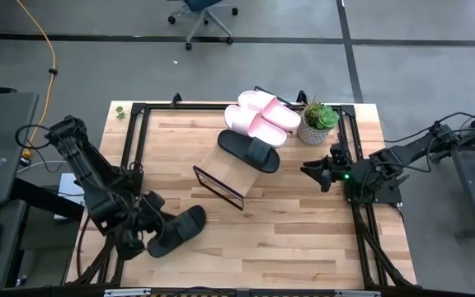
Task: Pick and place slides into the shelf
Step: Put the black slide on the shelf
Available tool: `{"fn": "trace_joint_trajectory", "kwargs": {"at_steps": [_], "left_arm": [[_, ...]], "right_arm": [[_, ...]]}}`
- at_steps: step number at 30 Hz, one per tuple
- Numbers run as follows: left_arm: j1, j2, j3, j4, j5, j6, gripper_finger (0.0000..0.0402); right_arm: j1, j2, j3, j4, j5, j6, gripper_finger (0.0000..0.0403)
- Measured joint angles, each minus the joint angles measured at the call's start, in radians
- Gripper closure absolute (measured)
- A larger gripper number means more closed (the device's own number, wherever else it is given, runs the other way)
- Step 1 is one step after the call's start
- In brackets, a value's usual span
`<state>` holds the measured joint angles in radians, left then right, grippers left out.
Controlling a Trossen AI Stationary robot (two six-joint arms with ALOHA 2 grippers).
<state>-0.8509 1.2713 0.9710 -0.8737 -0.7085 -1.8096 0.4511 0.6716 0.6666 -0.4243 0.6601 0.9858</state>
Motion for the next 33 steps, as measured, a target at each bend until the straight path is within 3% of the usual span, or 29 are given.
{"fn": "trace_joint_trajectory", "kwargs": {"at_steps": [8, 18, 25, 28, 33], "left_arm": [[0.0, 0.045, 0.0, -0.018, -0.015, 0.022, 0.0247], [0.0, 0.046, 0.0, -0.029, -0.085, 0.011, 0.024], [0.0, 0.071, 0.0, -0.004, -0.033, 0.007, 0.0224], [0.0, 0.097, 0.0, -0.008, 0.051, 0.134, 0.0223], [0.0, 0.109, 0.0, 0.0, 0.154, 0.505, 0.0228]], "right_arm": [[0.0, 0.0, 0.0, 0.003, -0.013, 0.026, 0.0242], [0.0, 0.0, 0.0, 0.025, 0.065, 0.078, 0.0242], [0.0, 0.001, 0.0, 0.031, 0.075, 0.165, 0.0242], [0.0, 0.001, 0.0, 0.032, 0.077, 0.166, 0.0242], [0.0, 0.001, 0.0, 0.033, 0.088, 0.16, 0.0242]]}}
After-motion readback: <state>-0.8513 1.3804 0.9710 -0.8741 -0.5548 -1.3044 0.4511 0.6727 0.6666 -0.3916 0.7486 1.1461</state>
